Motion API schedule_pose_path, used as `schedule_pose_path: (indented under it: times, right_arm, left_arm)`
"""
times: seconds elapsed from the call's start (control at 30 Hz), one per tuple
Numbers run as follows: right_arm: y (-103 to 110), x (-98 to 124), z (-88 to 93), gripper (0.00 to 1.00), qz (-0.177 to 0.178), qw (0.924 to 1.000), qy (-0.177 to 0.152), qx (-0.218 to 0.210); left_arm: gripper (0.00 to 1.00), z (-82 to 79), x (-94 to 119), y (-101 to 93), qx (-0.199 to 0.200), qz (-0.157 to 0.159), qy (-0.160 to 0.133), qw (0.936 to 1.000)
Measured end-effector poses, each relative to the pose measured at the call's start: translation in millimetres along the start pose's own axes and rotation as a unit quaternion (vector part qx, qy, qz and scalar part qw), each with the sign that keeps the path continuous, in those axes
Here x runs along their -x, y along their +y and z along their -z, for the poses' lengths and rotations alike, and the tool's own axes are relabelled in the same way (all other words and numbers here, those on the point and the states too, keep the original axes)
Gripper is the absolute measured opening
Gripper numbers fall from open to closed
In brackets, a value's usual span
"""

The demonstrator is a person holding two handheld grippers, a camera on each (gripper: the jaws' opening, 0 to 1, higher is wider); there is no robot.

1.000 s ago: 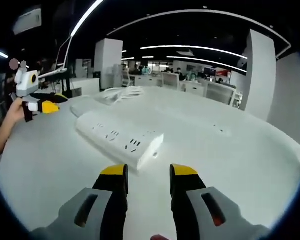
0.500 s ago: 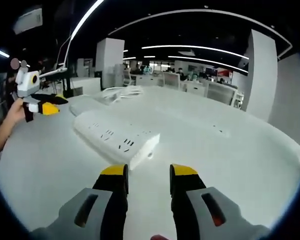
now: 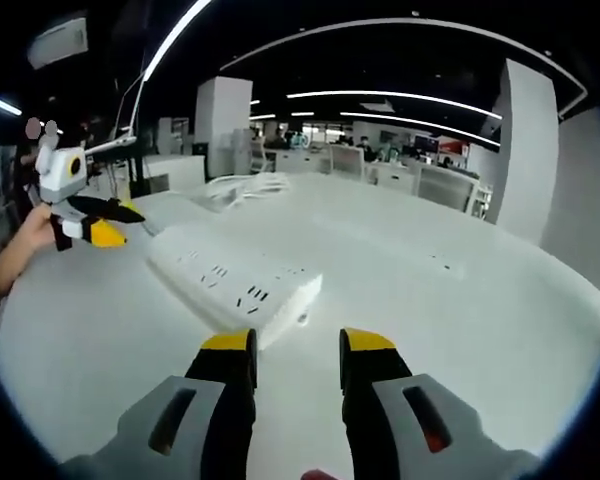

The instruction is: Straighten the power strip on the desk, plug the charger into it

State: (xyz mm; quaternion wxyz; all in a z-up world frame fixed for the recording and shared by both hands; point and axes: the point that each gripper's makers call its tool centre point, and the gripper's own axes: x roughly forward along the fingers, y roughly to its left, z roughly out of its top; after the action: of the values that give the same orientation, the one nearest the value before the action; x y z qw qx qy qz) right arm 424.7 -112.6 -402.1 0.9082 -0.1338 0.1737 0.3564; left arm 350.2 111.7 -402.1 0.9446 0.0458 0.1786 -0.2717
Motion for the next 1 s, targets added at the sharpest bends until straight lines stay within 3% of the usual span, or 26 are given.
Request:
schedule_pose_path:
  times: [0.53, 1.0]
  right_arm:
    - [16.0, -13.0, 0.4, 0.32, -0.044, 0.9987, -0.012, -0.021]
    - [24.0, -17.0, 1.0, 0.31, -0.057, 0.9982, -0.018, -0.011]
  left_arm:
    - [0.34, 6.8, -15.9, -3.4, 0.007, 0.026, 0.017, 0.9995]
    - [0.33, 6.8, -24.1, -9.4, 0.009, 0.038, 0.017, 0.9991]
